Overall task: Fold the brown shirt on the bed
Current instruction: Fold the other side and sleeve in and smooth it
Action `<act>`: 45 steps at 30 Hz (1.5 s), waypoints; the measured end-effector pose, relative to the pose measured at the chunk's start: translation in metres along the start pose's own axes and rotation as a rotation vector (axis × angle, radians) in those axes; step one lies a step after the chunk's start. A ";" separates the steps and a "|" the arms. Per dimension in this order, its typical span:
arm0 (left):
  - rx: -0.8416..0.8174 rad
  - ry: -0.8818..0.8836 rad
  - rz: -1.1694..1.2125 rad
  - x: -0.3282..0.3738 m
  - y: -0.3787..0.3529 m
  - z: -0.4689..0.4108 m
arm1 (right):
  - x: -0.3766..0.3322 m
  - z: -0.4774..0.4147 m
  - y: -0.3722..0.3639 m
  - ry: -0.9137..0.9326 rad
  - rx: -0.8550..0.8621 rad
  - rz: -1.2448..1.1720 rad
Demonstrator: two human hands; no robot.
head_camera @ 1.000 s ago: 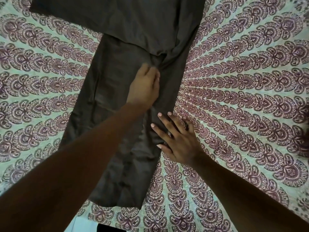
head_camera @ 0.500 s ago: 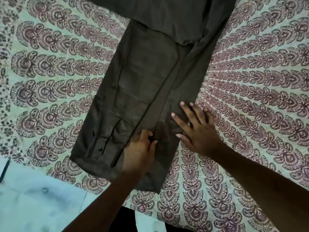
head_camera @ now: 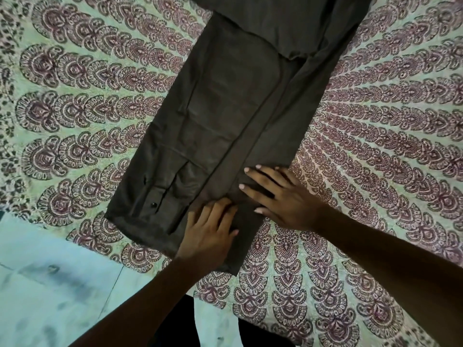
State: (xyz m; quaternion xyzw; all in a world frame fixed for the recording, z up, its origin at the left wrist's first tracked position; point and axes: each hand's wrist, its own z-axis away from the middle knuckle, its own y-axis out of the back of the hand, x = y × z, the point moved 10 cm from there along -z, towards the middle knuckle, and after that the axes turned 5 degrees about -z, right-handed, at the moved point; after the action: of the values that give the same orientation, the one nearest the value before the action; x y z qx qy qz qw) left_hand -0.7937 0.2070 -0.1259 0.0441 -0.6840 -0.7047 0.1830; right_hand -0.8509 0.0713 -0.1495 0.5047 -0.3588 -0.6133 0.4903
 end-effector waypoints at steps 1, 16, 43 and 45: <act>-0.038 -0.024 -0.034 -0.002 -0.005 0.007 | 0.001 0.001 -0.001 0.023 -0.009 0.009; -0.250 -0.170 -0.121 0.003 -0.014 0.001 | 0.033 -0.004 0.005 0.047 -0.074 0.102; 0.052 -0.379 -0.096 0.053 0.022 -0.270 | 0.259 -0.029 0.125 -0.575 0.147 -0.062; 0.006 -0.342 -0.128 0.048 0.007 -0.291 | 0.284 -0.039 0.136 -0.608 0.136 -0.031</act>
State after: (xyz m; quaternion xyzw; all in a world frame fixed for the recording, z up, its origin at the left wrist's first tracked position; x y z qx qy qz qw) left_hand -0.7458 -0.0845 -0.1272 -0.0324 -0.7030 -0.7102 0.0185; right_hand -0.7837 -0.2357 -0.1074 0.3352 -0.5215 -0.7181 0.3162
